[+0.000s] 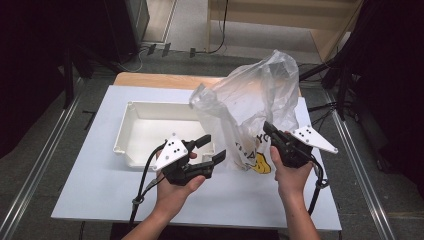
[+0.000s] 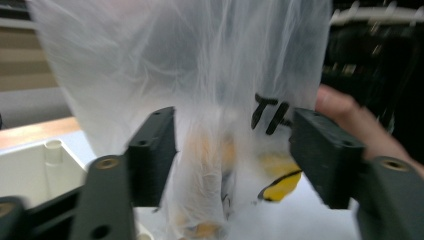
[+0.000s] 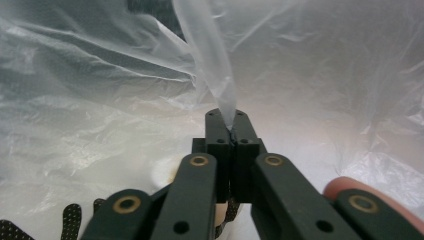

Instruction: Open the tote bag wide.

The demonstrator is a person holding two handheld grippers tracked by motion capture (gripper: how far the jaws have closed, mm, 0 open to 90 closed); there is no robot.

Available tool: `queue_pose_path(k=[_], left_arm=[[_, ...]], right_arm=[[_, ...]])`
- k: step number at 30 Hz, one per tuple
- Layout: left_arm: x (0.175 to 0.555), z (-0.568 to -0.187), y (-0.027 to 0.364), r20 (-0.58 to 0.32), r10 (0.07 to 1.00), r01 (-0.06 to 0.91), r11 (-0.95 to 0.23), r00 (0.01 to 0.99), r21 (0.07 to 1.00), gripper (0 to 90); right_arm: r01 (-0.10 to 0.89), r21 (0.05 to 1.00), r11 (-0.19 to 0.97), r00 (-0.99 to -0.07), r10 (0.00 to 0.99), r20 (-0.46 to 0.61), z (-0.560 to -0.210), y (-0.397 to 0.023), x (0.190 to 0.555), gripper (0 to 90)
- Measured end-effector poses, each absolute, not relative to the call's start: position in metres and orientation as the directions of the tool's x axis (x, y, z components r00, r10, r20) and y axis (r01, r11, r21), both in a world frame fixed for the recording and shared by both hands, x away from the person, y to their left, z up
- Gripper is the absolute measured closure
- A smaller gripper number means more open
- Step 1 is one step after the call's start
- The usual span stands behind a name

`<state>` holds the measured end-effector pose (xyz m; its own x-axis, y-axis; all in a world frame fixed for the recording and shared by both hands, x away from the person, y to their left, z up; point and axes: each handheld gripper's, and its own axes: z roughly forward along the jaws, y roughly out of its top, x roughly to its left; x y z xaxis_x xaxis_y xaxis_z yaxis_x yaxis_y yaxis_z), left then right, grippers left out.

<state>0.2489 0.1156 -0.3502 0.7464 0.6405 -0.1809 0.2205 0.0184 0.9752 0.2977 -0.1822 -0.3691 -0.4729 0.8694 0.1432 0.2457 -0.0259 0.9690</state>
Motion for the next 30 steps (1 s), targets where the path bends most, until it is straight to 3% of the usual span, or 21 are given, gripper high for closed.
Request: queue_pose_path(k=[12,17,18,22,23,24,26,30], left_arm=[[0.25,-0.319,0.079,-0.138,0.641,0.174,0.007,0.755,0.985,13.8],[0.25,-0.315,0.056,-0.094,0.653,0.173,-0.058,0.752,0.983,14.7],[0.252,-0.316,0.052,-0.091,0.672,0.187,-0.071,0.735,0.98,18.9],[0.256,-0.32,0.049,-0.09,0.682,0.196,-0.08,0.726,0.977,67.5],[0.257,-0.322,0.05,-0.09,0.671,0.197,-0.086,0.736,0.977,76.2],[0.26,-0.324,0.05,-0.093,0.662,0.203,-0.09,0.744,0.975,76.2],[0.264,-0.328,0.053,-0.109,0.644,0.218,-0.092,0.757,0.971,89.9],[0.277,-0.349,0.062,-0.158,0.653,0.286,-0.094,0.741,0.954,90.0]], right_arm=[[0.266,0.964,-0.009,-0.455,0.88,0.134,-0.387,-0.173,0.295,90.0],[0.274,0.962,-0.004,-0.446,0.886,0.131,-0.391,-0.172,0.293,90.0],[0.272,0.962,-0.003,-0.445,0.886,0.129,-0.392,-0.173,0.293,90.0],[0.281,0.96,-0.013,-0.444,0.885,0.142,-0.396,-0.176,0.291,90.0],[0.282,0.959,-0.014,-0.441,0.886,0.143,-0.397,-0.178,0.291,90.0],[0.282,0.959,-0.014,-0.441,0.886,0.143,-0.397,-0.178,0.291,90.0],[0.289,0.957,-0.016,-0.438,0.887,0.147,-0.4,-0.18,0.29,90.0],[0.321,0.947,-0.032,-0.42,0.891,0.173,-0.409,-0.186,0.293,90.0]])
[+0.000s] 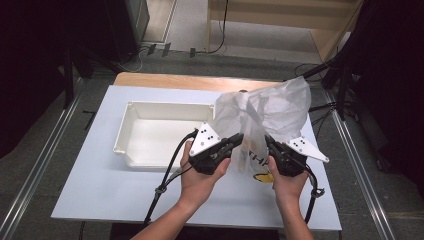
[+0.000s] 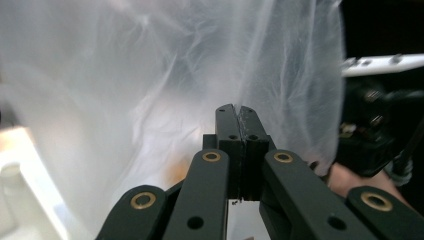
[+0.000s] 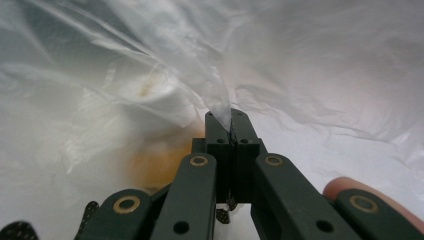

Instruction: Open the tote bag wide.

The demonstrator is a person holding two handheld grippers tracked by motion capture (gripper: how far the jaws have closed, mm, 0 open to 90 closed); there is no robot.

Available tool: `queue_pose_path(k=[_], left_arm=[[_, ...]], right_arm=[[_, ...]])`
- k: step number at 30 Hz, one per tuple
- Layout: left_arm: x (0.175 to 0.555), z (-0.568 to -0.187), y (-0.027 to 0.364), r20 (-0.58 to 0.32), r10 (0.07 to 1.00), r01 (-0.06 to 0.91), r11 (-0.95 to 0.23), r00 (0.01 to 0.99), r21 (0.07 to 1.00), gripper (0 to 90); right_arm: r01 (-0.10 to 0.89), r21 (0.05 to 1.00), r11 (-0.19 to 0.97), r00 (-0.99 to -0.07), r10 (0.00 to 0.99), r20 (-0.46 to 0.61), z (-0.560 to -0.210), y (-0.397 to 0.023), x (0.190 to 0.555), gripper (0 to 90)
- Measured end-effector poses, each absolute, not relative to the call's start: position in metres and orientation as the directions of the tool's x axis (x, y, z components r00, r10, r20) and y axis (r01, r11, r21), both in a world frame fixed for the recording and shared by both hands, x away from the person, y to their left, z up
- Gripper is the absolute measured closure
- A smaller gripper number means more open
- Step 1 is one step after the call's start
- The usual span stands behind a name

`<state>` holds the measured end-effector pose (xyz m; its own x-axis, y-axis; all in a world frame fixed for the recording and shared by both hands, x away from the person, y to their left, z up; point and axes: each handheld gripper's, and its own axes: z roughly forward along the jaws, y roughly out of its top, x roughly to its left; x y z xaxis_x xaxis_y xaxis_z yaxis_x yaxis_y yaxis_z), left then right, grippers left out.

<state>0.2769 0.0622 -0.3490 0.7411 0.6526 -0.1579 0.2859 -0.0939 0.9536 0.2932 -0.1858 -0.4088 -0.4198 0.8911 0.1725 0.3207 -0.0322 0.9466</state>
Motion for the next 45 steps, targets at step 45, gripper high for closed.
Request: queue_pose_path(k=[45], left_arm=[[0.258,-0.461,0.079,-0.21,0.73,0.501,-0.205,0.65,0.841,60.6]], right_arm=[[0.581,0.812,-0.051,-0.206,0.956,0.207,-0.473,-0.224,0.33,89.7]])
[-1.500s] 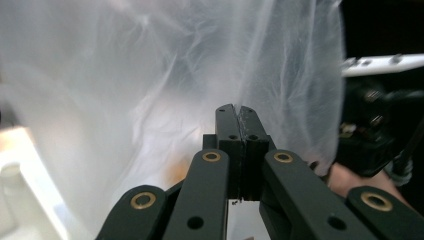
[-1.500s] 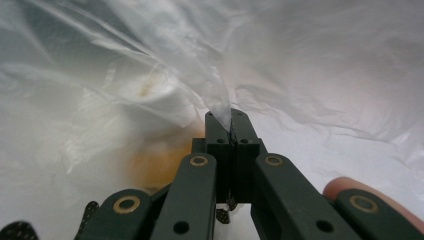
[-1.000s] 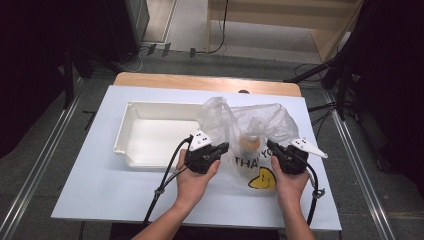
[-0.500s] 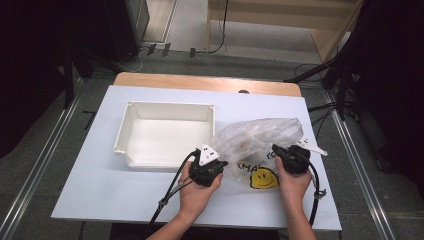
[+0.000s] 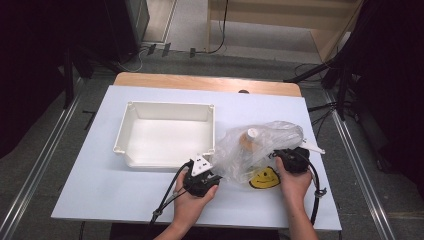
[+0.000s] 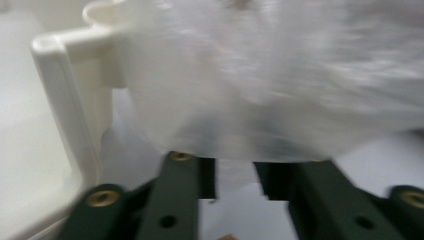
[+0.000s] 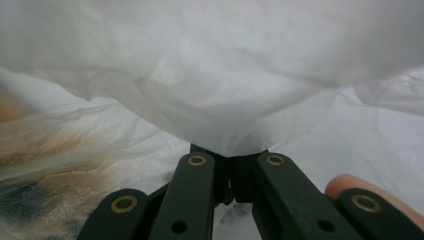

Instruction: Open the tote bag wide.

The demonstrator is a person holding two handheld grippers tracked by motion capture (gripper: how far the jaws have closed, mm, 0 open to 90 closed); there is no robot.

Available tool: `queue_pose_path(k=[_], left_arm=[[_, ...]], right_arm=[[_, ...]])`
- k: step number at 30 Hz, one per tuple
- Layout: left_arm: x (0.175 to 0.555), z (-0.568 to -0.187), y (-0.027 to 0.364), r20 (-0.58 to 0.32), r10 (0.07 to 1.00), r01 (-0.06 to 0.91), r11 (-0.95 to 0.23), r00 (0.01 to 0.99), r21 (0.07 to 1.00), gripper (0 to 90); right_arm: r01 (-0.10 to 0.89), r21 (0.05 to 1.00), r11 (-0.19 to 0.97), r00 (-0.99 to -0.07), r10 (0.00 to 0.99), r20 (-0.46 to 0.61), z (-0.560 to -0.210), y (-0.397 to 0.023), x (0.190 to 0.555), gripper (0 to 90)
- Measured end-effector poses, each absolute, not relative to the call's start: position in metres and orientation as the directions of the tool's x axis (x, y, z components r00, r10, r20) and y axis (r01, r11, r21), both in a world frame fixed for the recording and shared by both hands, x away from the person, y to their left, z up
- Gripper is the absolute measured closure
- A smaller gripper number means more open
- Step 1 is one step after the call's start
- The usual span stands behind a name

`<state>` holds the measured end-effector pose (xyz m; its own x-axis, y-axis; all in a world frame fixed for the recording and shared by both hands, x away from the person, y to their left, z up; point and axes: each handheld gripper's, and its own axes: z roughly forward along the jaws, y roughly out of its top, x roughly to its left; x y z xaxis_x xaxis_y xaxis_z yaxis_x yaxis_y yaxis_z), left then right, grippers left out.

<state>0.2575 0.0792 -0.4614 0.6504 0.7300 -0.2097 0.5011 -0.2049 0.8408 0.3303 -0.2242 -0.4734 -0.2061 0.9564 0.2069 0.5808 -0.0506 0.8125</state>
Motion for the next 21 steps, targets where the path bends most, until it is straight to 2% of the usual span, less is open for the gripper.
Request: queue_pose_path(k=[6,9,10,15,21], left_arm=[[0.237,-0.441,0.085,-0.18,0.694,0.408,-0.178,0.697,0.895,35.3],[0.231,-0.436,0.087,-0.163,0.688,0.376,-0.171,0.707,0.911,30.9],[0.229,-0.434,0.088,-0.152,0.691,0.366,-0.173,0.707,0.915,27.0],[0.22,-0.418,0.094,-0.139,0.694,0.315,-0.132,0.706,0.94,21.7],[0.213,-0.388,0.101,-0.13,0.722,0.247,-0.058,0.679,0.967,21.6]], right_arm=[[0.556,0.829,-0.05,-0.216,0.955,0.203,-0.471,-0.223,0.328,89.4],[0.551,0.833,-0.053,-0.215,0.955,0.203,-0.47,-0.223,0.327,89.3],[0.551,0.833,-0.055,-0.211,0.956,0.203,-0.47,-0.223,0.327,89.3],[0.55,0.834,-0.053,-0.21,0.957,0.2,-0.471,-0.223,0.328,89.3],[0.557,0.829,-0.052,-0.209,0.957,0.201,-0.472,-0.222,0.328,89.3]])
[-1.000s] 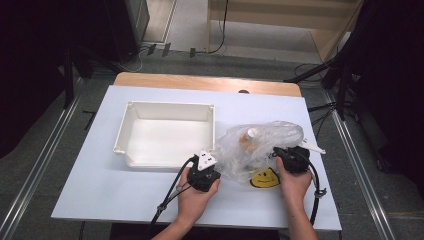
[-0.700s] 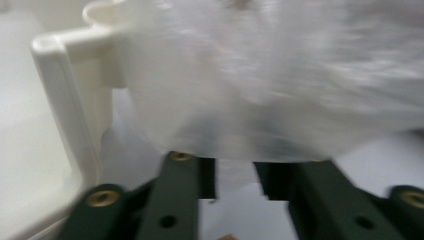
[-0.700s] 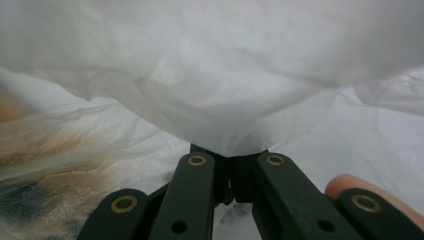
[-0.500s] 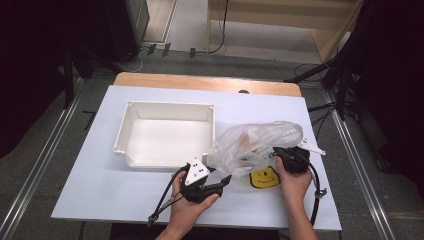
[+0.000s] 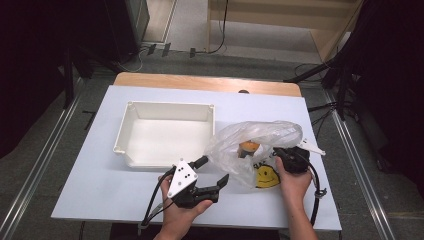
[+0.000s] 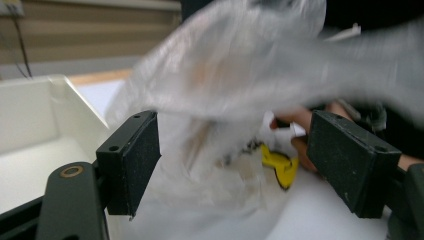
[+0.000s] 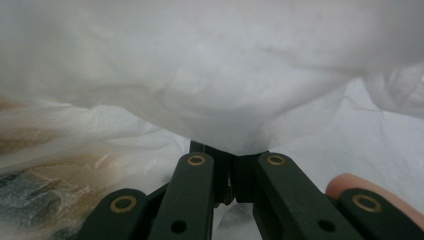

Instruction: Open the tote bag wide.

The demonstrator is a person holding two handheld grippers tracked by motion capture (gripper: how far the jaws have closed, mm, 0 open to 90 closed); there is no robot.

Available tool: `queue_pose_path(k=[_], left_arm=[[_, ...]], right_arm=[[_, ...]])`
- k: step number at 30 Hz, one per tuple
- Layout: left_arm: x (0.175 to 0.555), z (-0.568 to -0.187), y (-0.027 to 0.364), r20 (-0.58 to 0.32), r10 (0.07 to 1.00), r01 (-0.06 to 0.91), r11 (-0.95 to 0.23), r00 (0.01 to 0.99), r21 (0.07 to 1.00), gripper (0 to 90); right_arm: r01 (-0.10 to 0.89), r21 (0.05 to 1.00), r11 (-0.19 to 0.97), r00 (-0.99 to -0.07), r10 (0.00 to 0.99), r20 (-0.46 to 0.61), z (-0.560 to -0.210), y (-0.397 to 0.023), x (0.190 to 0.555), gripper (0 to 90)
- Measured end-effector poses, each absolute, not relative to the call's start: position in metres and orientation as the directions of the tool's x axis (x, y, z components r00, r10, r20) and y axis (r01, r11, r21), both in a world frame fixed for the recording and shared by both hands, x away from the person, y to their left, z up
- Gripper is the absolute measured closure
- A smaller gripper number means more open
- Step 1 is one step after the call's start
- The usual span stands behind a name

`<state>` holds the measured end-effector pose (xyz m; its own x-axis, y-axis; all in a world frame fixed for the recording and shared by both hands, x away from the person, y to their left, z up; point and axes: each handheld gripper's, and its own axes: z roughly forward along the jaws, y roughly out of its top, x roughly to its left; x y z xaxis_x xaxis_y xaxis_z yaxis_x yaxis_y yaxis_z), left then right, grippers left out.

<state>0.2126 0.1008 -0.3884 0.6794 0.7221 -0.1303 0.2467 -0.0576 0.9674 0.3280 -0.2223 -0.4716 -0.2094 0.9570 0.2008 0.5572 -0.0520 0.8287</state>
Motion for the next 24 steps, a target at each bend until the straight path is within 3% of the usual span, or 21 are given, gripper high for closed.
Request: queue_pose_path(k=[4,11,12,13,16,19,20,21,22,24], left_arm=[[0.214,-0.373,0.1,-0.081,0.735,0.202,-0.077,0.673,0.976,20.9],[0.234,-0.37,0.098,-0.077,0.752,0.209,-0.083,0.654,0.974,20.8],[0.238,-0.368,0.097,-0.068,0.753,0.204,-0.09,0.655,0.975,28.2],[0.24,-0.367,0.096,-0.061,0.749,0.199,-0.096,0.66,0.975,28.2],[0.25,-0.361,0.092,-0.036,0.746,0.188,-0.121,0.665,0.975,46.1],[0.258,-0.352,0.095,-0.027,0.767,0.167,-0.105,0.641,0.98,44.8],[0.261,-0.35,0.097,-0.038,0.769,0.164,-0.087,0.638,0.983,36.6],[0.265,-0.347,0.1,-0.064,0.762,0.173,-0.064,0.644,0.983,36.6],[0.274,-0.346,0.099,-0.09,0.739,0.21,-0.07,0.667,0.975,28.1],[0.281,-0.35,0.096,-0.107,0.707,0.242,-0.093,0.699,0.966,27.8]], right_arm=[[0.556,0.83,-0.04,-0.215,0.958,0.19,-0.472,-0.222,0.328,89.3],[0.557,0.83,-0.04,-0.215,0.958,0.19,-0.472,-0.221,0.328,89.3],[0.557,0.83,-0.034,-0.218,0.958,0.185,-0.473,-0.221,0.328,89.3],[0.557,0.83,-0.034,-0.218,0.958,0.185,-0.473,-0.221,0.328,89.3],[0.562,0.827,-0.031,-0.216,0.959,0.183,-0.474,-0.223,0.328,89.3],[0.559,0.829,-0.035,-0.214,0.959,0.185,-0.474,-0.224,0.328,89.3],[0.557,0.83,-0.034,-0.213,0.96,0.183,-0.474,-0.225,0.328,89.3],[0.557,0.83,-0.034,-0.213,0.96,0.183,-0.474,-0.225,0.328,89.3],[0.559,0.828,-0.041,-0.212,0.958,0.191,-0.474,-0.225,0.328,89.3],[0.56,0.827,-0.043,-0.211,0.958,0.193,-0.474,-0.226,0.327,88.9]])
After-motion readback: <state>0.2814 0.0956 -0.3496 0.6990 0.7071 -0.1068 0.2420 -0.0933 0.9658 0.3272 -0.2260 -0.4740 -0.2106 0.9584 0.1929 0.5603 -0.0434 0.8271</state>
